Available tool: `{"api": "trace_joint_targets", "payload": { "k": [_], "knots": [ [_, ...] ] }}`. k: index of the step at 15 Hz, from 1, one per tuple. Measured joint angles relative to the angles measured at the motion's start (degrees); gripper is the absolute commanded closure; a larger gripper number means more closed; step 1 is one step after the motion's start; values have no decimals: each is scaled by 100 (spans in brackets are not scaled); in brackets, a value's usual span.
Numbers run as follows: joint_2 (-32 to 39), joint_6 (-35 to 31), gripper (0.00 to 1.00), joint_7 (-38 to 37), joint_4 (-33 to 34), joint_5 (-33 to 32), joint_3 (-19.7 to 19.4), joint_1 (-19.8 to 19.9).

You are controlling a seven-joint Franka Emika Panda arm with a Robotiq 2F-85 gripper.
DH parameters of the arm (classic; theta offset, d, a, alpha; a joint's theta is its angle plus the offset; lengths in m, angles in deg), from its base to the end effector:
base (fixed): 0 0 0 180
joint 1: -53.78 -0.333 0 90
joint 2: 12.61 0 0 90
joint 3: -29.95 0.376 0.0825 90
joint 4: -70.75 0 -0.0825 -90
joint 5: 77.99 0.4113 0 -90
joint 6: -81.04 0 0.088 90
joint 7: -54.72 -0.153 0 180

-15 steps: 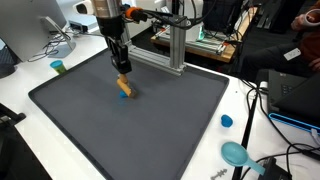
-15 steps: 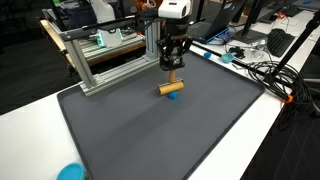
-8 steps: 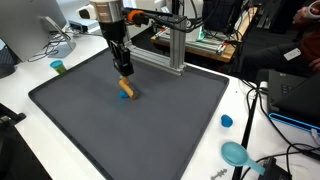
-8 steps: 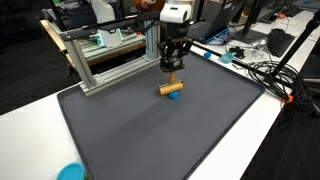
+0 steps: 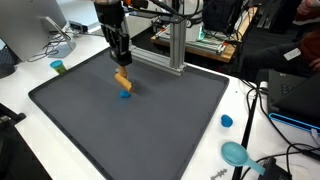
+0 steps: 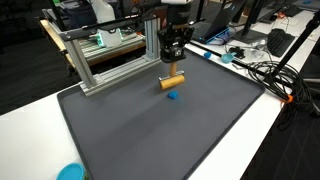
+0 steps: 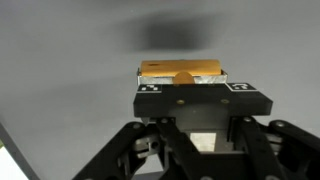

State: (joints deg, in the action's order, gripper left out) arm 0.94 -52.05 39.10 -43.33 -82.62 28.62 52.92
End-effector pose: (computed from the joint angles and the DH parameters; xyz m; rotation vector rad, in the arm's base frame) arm 0.6466 -0.0090 0.3497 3.0637 -0.3500 0.1593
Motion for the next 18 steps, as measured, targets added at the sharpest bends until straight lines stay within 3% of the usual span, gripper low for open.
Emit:
{"api": "trace_joint_targets", "payload": {
  "k": [18],
  "knots": [
    [411, -343, 78, -73, 147, 8, -29, 3]
  ]
}}
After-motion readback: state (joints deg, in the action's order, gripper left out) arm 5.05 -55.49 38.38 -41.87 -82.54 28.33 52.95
